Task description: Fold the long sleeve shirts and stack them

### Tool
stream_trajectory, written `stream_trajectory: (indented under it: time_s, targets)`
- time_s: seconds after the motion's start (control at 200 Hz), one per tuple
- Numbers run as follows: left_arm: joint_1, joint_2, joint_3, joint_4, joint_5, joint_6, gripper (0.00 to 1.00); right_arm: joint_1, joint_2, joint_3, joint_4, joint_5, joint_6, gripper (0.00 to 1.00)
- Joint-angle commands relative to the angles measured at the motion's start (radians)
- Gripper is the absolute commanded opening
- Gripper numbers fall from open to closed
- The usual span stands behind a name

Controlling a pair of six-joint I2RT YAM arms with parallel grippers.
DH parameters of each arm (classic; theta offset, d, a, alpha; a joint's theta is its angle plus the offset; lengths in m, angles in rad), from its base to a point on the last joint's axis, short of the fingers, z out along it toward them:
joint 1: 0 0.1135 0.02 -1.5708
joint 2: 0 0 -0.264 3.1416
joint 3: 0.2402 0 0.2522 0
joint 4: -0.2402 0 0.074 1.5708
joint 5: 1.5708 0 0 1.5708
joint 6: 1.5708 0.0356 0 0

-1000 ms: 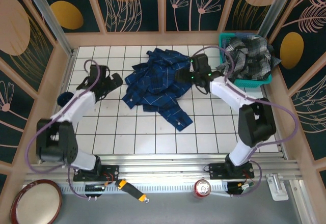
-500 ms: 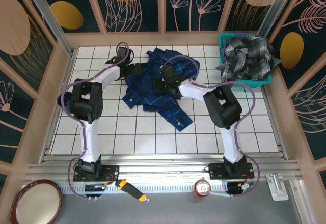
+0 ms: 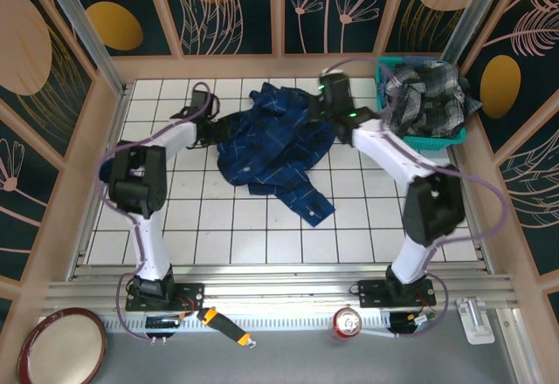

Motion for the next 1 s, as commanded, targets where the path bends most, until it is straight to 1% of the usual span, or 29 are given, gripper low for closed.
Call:
stream_trajectory:
  time_s: [0.0, 0.065, 0.15, 0.22, 0.235, 0.25, 0.255, 0.26, 0.265, 0.275, 0.28, 0.285, 0.295, 0.305, 0.31, 0.34, 0.385, 0.39, 0.445, 0.52, 0.581, 0.626, 0.646, 0.651, 0.671, 0.771, 0.886, 0.951, 0.996]
  targets:
    - [0.085, -0.221, -0.112, 0.095, 0.017, -0.116, 0.0, -0.052, -0.111, 0.02, 0.024, 0.073, -0.096, 0.0]
    - [0.109, -0.327, -0.189, 0.115, -0.018, -0.147, 0.0, -0.088, -0.119, 0.054, 0.018, 0.081, -0.111, 0.0]
    - [0.118, -0.407, -0.26, 0.101, -0.099, -0.168, 0.0, -0.163, -0.106, 0.069, 0.045, 0.082, -0.114, 0.0]
    - [0.118, -0.433, -0.312, 0.102, -0.125, -0.183, 0.0, -0.214, -0.066, 0.086, 0.079, 0.016, -0.128, 0.0]
    - [0.119, -0.435, -0.321, 0.103, -0.126, -0.185, 0.0, -0.218, -0.054, 0.095, 0.08, -0.004, -0.133, 0.05]
    - [0.12, -0.435, -0.327, 0.105, -0.126, -0.188, 0.0, -0.222, -0.032, 0.114, 0.072, -0.028, -0.135, 0.18]
    - [0.12, -0.434, -0.33, 0.105, -0.126, -0.188, 0.0, -0.222, -0.032, 0.114, 0.072, -0.028, -0.135, 0.18]
    - [0.12, -0.434, -0.333, 0.106, -0.125, -0.188, 0.0, -0.221, -0.018, 0.126, 0.062, -0.036, -0.137, 0.26]
    - [0.12, -0.434, -0.336, 0.107, -0.124, -0.189, 0.0, -0.221, -0.018, 0.126, 0.062, -0.036, -0.137, 0.26]
    - [0.119, -0.433, -0.34, 0.108, -0.124, -0.191, 0.0, -0.221, 0.003, 0.152, 0.04, -0.044, -0.136, 0.37]
    - [0.119, -0.433, -0.341, 0.108, -0.124, -0.192, 0.0, -0.221, 0.003, 0.152, 0.04, -0.044, -0.136, 0.37]
    - [0.12, -0.432, -0.342, 0.108, -0.124, -0.193, 0.0, -0.219, 0.016, 0.17, 0.021, -0.05, -0.135, 0.45]
    - [0.12, -0.432, -0.347, 0.107, -0.127, -0.195, 0.0, -0.216, 0.03, 0.189, 0.001, -0.055, -0.133, 0.51]
    - [0.12, -0.431, -0.35, 0.106, -0.13, -0.197, 0.0, -0.213, 0.034, 0.198, -0.01, -0.057, -0.133, 0.53]
    - [0.12, -0.431, -0.352, 0.106, -0.132, -0.199, 0.0, -0.209, 0.05, 0.212, -0.032, -0.059, -0.133, 0.58]
    - [0.12, -0.431, -0.36, 0.104, -0.143, -0.204, 0.0, -0.187, 0.08, 0.252, -0.084, -0.05, -0.139, 0.65]
    - [0.12, -0.436, -0.372, 0.104, -0.154, -0.205, 0.0, -0.143, 0.096, 0.254, -0.122, -0.009, -0.15, 0.69]
    - [0.12, -0.436, -0.373, 0.104, -0.155, -0.206, 0.0, -0.122, 0.095, 0.242, -0.128, 0.022, -0.155, 0.71]
    - [0.12, -0.444, -0.382, 0.101, -0.18, -0.206, 0.0, -0.041, 0.064, 0.158, -0.113, 0.084, -0.179, 0.77]
    - [0.12, -0.449, -0.375, 0.088, -0.202, -0.197, 0.0, 0.053, -0.003, 0.009, -0.074, 0.111, -0.17, 0.81]
    - [0.121, -0.445, -0.356, 0.069, -0.213, -0.188, 0.0, 0.119, -0.063, -0.114, -0.027, 0.035, -0.119, 0.82]
    - [0.121, -0.444, -0.342, 0.057, -0.219, -0.186, 0.0, 0.176, -0.109, -0.218, 0.048, -0.079, -0.08, 0.82]
    - [0.121, -0.443, -0.338, 0.054, -0.22, -0.184, 0.0, 0.185, -0.113, -0.229, 0.056, -0.091, -0.078, 0.82]
    - [0.121, -0.445, -0.337, 0.054, -0.22, -0.184, 0.0, 0.215, -0.126, -0.27, 0.093, -0.135, -0.077, 0.82]
    - [0.121, -0.446, -0.334, 0.052, -0.219, -0.18, 0.0, 0.25, -0.139, -0.312, 0.132, -0.165, -0.082, 0.82]
    - [0.124, -0.454, -0.308, 0.033, -0.23, -0.176, 0.0, 0.392, -0.145, -0.485, 0.319, -0.213, -0.095, 0.87]
    - [0.128, -0.468, -0.281, 0.024, -0.232, -0.172, 0.0, 0.407, -0.037, -0.511, 0.364, -0.181, -0.049, 0.88]
    - [0.129, -0.472, -0.263, 0.019, -0.234, -0.169, 0.0, 0.411, 0.042, -0.48, 0.322, -0.17, -0.071, 0.88]
    - [0.13, -0.469, -0.249, 0.009, -0.235, -0.167, 0.0, 0.422, 0.088, -0.456, 0.273, -0.125, -0.082, 0.88]
